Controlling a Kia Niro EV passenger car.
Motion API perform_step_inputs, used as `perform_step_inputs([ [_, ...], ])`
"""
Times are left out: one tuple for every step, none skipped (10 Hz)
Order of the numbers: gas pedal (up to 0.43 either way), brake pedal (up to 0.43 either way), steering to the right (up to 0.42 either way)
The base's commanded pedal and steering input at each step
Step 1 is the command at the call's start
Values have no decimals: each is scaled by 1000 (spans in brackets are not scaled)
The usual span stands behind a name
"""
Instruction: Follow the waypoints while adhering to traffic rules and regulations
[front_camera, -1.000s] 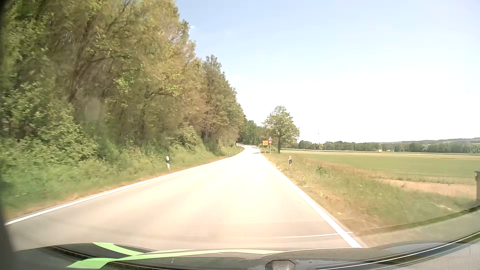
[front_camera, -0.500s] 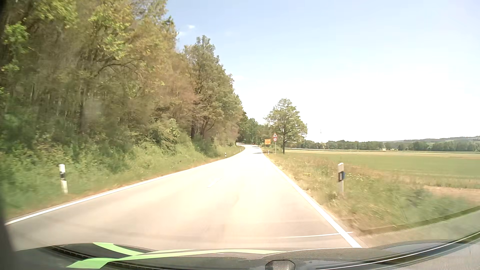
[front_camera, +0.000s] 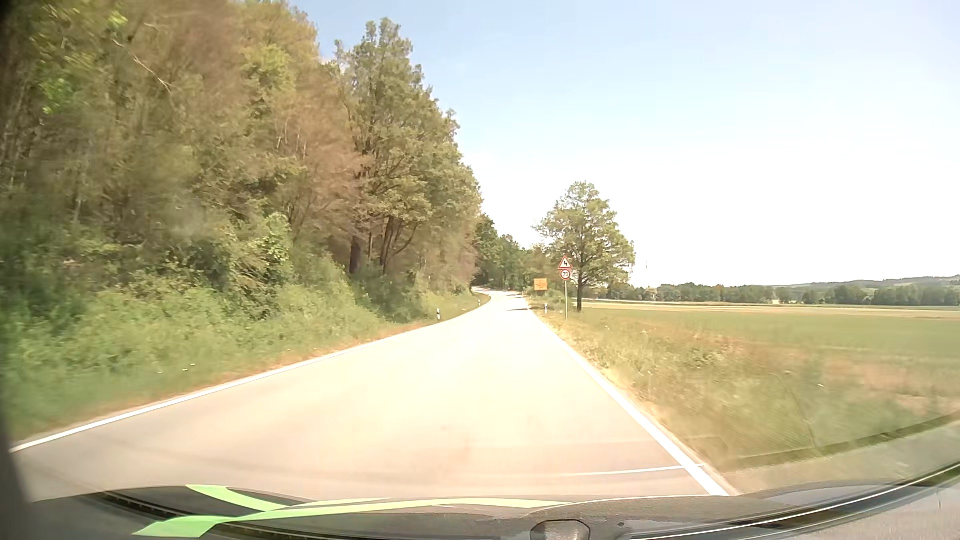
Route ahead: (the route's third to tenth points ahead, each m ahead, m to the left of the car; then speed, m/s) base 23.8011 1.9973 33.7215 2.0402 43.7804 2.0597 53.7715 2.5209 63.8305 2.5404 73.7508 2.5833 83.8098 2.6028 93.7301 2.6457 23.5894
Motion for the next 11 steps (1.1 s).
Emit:
perform_step_inputs([
  [169,0,-5],
  [177,0,-5],
  [177,0,-4],
  [177,0,-3],
  [177,0,-2],
  [177,0,-2],
  [177,0,-1],
  [177,0,-2],
  [177,0,-1],
  [177,0,-1],
  [177,0,0],
])
